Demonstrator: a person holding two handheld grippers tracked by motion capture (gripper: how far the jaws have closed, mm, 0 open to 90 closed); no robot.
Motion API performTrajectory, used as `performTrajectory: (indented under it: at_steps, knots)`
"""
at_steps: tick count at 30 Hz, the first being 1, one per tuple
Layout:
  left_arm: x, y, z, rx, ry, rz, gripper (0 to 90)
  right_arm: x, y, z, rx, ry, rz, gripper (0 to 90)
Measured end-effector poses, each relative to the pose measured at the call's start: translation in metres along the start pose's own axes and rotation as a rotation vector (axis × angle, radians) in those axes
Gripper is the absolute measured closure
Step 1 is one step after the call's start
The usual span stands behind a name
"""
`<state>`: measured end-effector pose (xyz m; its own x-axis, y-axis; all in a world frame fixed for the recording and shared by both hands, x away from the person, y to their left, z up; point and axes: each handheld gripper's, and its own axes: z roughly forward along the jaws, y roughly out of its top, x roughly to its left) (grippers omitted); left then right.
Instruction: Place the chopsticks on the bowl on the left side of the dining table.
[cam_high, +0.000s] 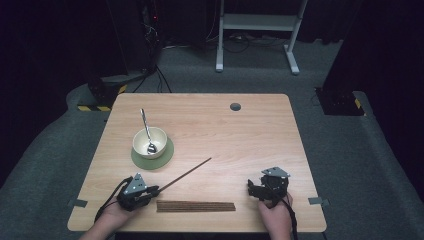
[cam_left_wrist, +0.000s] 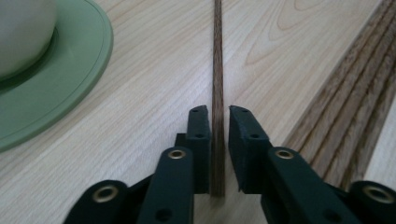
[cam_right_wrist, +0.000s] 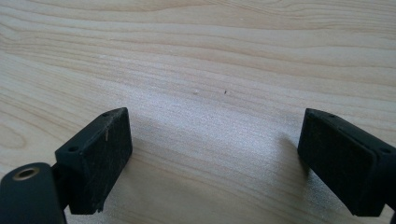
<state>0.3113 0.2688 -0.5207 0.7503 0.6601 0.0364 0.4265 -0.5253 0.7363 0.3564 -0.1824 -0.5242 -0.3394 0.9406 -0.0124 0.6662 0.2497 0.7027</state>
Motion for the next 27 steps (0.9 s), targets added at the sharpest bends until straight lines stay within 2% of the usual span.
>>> performTrajectory:
  at_steps: [5, 8, 10, 11, 12, 13, 14, 20, 23, 27]
  knots:
    - [-0.0029, 0.0084, 0.0092, -0.002, 0.023, -0.010, 68.2, 0.0000, 0.0000, 0.0000, 0.000, 0.000, 0.000, 9.8]
    - [-0.0029, 0.0098, 0.0111, -0.003, 0.024, -0.021, 68.4, 0.0001, 0.0001, 0.0000, 0.000, -0.001, 0.001, 9.8]
    - [-0.0028, 0.0095, 0.0111, -0.006, 0.010, -0.018, 69.8, 0.0002, 0.0001, 0.0001, 0.000, -0.001, 0.001, 9.7]
    - [-0.0033, 0.0090, 0.0110, -0.010, 0.007, -0.006, 75.3, 0.0001, 0.0000, 0.0001, 0.000, -0.001, 0.001, 9.8]
    - [-0.0037, 0.0085, 0.0111, -0.013, 0.004, -0.003, 75.3, 0.0001, 0.0000, 0.0001, 0.000, -0.001, 0.001, 9.8]
    - [-0.0025, 0.0068, 0.0116, -0.028, -0.020, -0.023, 77.2, -0.0001, 0.0000, 0.0000, 0.000, 0.001, 0.002, 9.8]
    - [-0.0017, 0.0068, 0.0116, -0.029, -0.026, -0.028, 77.3, -0.0001, 0.0000, 0.0000, -0.001, 0.000, 0.002, 9.8]
    - [0.0004, 0.0066, 0.0121, -0.031, -0.035, -0.049, 81.3, 0.0001, -0.0001, -0.0001, -0.001, -0.002, 0.003, 9.9]
    - [-0.0012, 0.0075, 0.0127, -0.030, -0.024, -0.040, 81.8, 0.0032, -0.0006, -0.0006, 0.001, -0.020, 0.022, 9.8]
    - [-0.0007, 0.0078, 0.0131, -0.029, -0.028, -0.044, 83.1, 0.0048, -0.0010, -0.0010, 0.001, -0.028, 0.024, 9.6]
